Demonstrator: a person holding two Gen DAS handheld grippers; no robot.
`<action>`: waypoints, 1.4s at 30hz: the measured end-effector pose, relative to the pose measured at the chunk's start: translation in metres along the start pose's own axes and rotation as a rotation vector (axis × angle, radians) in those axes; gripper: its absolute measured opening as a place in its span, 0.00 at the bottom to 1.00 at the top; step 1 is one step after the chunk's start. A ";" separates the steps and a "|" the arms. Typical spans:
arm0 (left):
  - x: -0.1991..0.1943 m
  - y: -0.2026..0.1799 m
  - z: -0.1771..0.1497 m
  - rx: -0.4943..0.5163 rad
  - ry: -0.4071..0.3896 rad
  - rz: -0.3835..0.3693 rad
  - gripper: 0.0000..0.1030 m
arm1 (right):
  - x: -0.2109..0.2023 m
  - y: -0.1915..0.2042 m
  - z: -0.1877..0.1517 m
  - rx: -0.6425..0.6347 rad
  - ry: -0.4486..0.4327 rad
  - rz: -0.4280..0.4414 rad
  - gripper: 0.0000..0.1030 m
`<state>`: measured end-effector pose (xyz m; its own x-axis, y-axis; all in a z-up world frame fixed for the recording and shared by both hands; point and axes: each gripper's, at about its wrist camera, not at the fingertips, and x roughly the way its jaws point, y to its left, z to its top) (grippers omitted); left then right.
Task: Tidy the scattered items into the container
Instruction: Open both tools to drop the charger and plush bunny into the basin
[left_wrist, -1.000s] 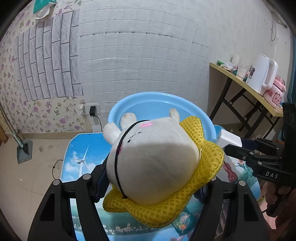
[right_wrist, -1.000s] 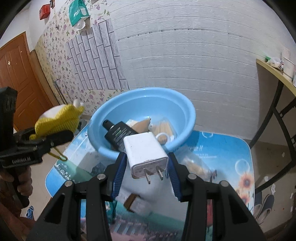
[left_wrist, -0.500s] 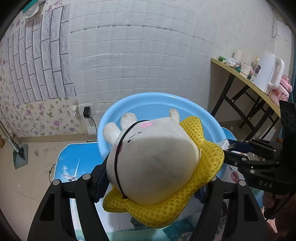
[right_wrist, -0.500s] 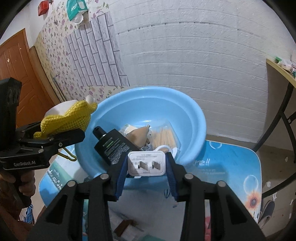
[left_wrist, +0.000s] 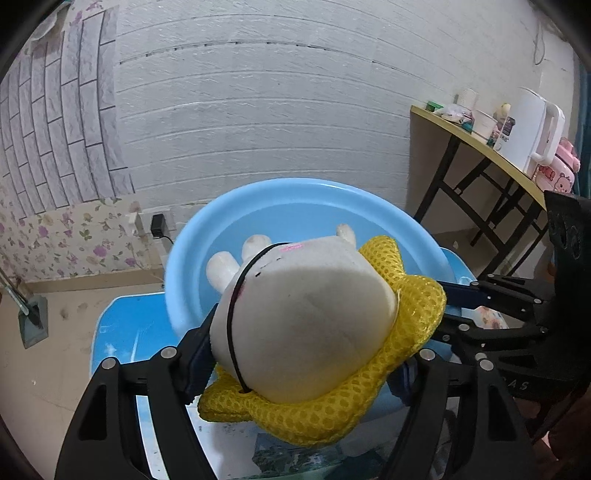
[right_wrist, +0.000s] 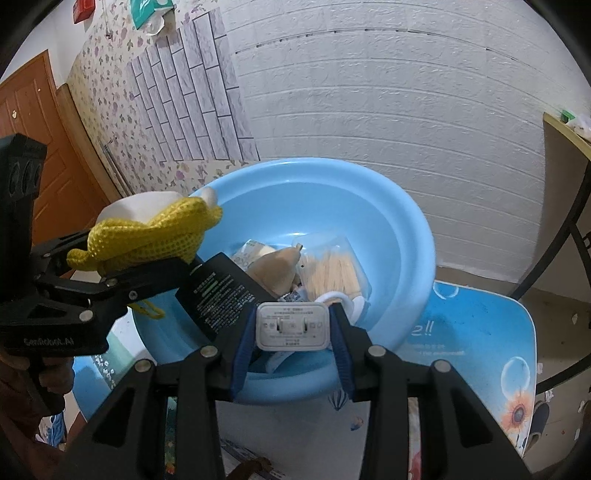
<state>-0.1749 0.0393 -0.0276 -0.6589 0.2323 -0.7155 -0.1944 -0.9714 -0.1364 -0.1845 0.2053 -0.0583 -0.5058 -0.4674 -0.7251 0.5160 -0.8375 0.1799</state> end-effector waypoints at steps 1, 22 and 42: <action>0.001 -0.001 0.000 0.000 0.005 -0.008 0.74 | 0.000 0.000 0.000 0.003 -0.001 0.002 0.38; -0.017 -0.020 -0.009 0.029 0.006 -0.042 0.79 | -0.024 -0.005 -0.011 0.036 -0.029 -0.025 0.40; -0.055 -0.044 -0.027 0.063 -0.031 -0.028 0.82 | -0.074 -0.006 -0.040 0.092 -0.055 -0.042 0.40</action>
<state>-0.1108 0.0678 -0.0008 -0.6749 0.2614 -0.6901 -0.2572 -0.9598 -0.1120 -0.1222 0.2560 -0.0325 -0.5641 -0.4436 -0.6964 0.4286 -0.8782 0.2122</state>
